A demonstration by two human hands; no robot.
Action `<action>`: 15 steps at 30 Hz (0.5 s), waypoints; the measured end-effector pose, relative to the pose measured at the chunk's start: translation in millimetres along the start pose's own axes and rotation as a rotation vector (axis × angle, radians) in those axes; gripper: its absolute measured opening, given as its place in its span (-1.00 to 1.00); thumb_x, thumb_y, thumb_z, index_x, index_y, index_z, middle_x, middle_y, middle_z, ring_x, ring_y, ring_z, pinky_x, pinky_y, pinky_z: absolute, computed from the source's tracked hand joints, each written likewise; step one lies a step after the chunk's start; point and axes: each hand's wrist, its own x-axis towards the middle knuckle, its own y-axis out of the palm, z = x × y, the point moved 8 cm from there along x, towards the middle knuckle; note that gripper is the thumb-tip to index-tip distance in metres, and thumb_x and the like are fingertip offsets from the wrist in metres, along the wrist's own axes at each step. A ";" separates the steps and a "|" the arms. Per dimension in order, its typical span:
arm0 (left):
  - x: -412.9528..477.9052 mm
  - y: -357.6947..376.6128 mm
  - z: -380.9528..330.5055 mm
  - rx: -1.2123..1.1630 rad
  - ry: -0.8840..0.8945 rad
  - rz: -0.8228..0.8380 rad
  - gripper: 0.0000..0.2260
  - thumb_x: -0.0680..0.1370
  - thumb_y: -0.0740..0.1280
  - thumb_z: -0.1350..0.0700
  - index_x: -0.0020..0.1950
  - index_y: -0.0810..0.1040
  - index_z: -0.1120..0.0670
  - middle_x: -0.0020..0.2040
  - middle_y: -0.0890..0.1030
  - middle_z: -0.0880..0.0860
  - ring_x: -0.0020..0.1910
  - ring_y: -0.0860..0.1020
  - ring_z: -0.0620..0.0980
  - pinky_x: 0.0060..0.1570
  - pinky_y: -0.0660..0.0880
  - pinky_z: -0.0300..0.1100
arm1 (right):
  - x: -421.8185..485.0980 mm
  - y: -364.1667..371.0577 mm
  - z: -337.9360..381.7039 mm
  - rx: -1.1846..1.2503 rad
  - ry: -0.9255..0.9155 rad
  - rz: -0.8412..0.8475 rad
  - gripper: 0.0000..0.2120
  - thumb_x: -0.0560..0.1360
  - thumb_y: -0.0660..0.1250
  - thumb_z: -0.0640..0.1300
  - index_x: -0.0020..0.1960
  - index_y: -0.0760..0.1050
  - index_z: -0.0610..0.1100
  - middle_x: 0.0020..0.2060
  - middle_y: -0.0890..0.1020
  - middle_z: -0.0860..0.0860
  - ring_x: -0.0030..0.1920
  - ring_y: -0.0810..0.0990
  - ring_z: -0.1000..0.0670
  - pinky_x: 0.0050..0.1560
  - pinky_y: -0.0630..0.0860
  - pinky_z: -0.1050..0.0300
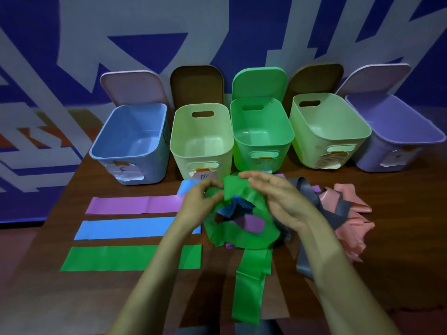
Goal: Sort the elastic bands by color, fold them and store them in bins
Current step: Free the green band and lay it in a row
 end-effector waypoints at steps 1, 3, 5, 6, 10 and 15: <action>-1.5 4.0 0.0 0.160 0.017 -0.015 -0.91 0.48 0.40 0.15 -0.04 0.56 0.01 0.00 0.55 0.03 -0.05 0.52 0.03 0.03 0.45 -0.11 | -0.8 2.5 2.3 0.099 0.003 0.014 -0.67 0.38 0.31 -0.13 0.13 0.54 -0.17 -0.01 0.63 -0.04 0.01 0.59 0.11 -0.04 0.51 0.30; -6.6 3.0 -9.6 0.302 0.117 -0.160 -0.91 0.51 0.36 0.13 0.00 0.58 0.04 0.04 0.51 0.07 0.08 0.47 0.06 0.12 0.38 -0.14 | -0.4 3.9 4.0 0.181 -0.007 0.009 -0.67 0.45 0.27 -0.26 0.20 0.51 -0.16 0.07 0.61 -0.10 0.06 0.58 0.00 0.07 0.53 0.15; -21.5 -1.5 -25.9 0.095 0.187 -0.270 -0.87 0.59 0.26 0.08 -0.06 0.57 0.08 -0.06 0.55 0.04 0.06 0.51 0.02 0.08 0.45 -0.11 | -0.4 1.5 4.9 0.084 -0.054 -0.056 -0.61 0.46 0.25 -0.42 0.18 0.53 -0.07 0.08 0.60 -0.10 0.00 0.54 -0.10 0.06 0.47 0.04; -28.0 1.4 -31.4 -0.099 0.169 -0.239 -0.79 0.62 0.20 0.05 -0.07 0.58 0.09 -0.12 0.60 -0.02 -0.01 0.56 -0.04 0.02 0.51 -0.13 | -1.1 0.8 5.1 0.012 -0.079 -0.087 -0.58 0.44 0.26 -0.44 0.16 0.55 -0.04 0.06 0.61 -0.10 -0.03 0.50 -0.11 0.04 0.42 -0.01; -41.9 16.7 -45.7 -0.406 0.125 -0.088 -0.83 0.57 0.29 -0.02 0.01 0.58 0.06 -0.11 0.66 -0.02 -0.06 0.61 -0.09 -0.05 0.53 -0.31 | -9.8 4.0 15.0 -0.096 -0.155 -0.145 -0.58 0.46 0.26 -0.46 0.23 0.50 -0.13 -0.26 0.63 -0.02 -0.21 0.58 0.08 -0.08 0.51 0.25; -50.0 -3.1 -51.0 -0.426 0.193 -0.242 -0.88 0.49 0.39 0.27 -0.06 0.50 0.10 -0.25 0.54 -0.02 -0.27 0.52 -0.14 -0.24 0.52 -0.12 | -23.7 8.2 34.8 -0.377 -0.314 -0.205 -0.69 0.44 0.36 -0.36 0.06 0.53 -0.01 -0.15 0.63 0.02 -0.24 0.58 0.18 -0.16 0.52 0.28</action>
